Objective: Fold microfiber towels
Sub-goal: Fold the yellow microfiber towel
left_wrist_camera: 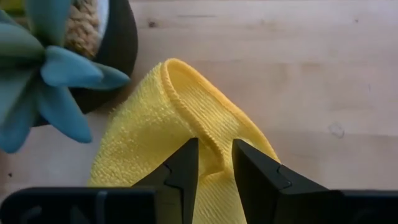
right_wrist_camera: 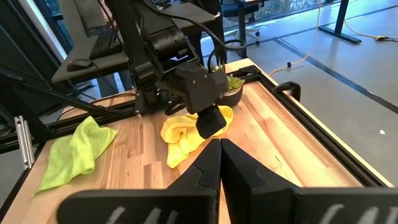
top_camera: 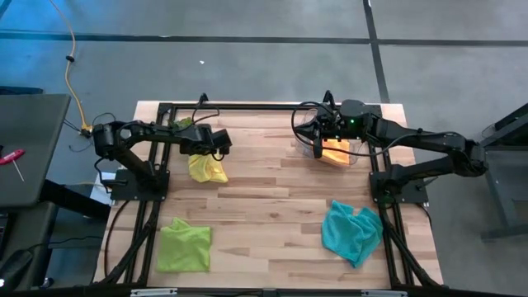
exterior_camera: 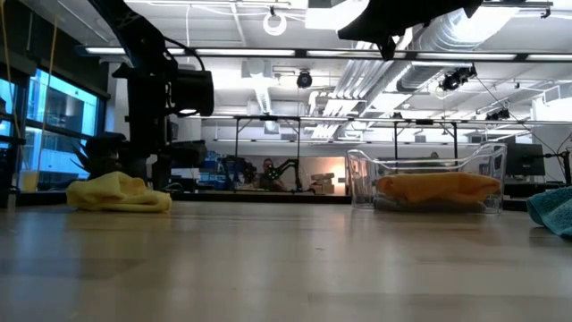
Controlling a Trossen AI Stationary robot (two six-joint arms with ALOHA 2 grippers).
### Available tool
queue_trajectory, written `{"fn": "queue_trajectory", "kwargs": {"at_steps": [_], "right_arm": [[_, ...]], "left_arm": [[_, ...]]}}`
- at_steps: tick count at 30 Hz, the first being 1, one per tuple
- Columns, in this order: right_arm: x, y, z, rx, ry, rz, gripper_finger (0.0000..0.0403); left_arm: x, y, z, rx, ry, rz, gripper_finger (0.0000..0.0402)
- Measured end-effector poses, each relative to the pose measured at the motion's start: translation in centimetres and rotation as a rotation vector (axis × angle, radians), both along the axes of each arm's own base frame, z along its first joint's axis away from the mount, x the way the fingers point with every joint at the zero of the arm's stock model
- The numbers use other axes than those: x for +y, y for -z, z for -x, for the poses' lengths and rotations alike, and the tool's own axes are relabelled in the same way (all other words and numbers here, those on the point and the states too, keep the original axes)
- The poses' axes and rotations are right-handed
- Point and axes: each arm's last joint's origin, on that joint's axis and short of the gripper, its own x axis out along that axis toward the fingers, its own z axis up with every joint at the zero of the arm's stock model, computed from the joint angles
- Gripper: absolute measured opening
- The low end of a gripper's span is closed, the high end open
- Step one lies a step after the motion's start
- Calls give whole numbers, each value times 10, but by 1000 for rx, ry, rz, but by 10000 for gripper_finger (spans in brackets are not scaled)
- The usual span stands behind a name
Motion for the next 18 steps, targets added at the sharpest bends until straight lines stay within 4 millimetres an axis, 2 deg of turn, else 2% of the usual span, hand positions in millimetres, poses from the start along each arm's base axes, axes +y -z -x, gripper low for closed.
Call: {"fn": "queue_trajectory", "kwargs": {"at_steps": [11,18], "right_arm": [[0,0,0,0,0,0,0],[0,0,0,0,0,0,0]], "left_arm": [[-7,1,-4,-26,34,53,86],[-9,1,-5,-2,45,16,86]]}}
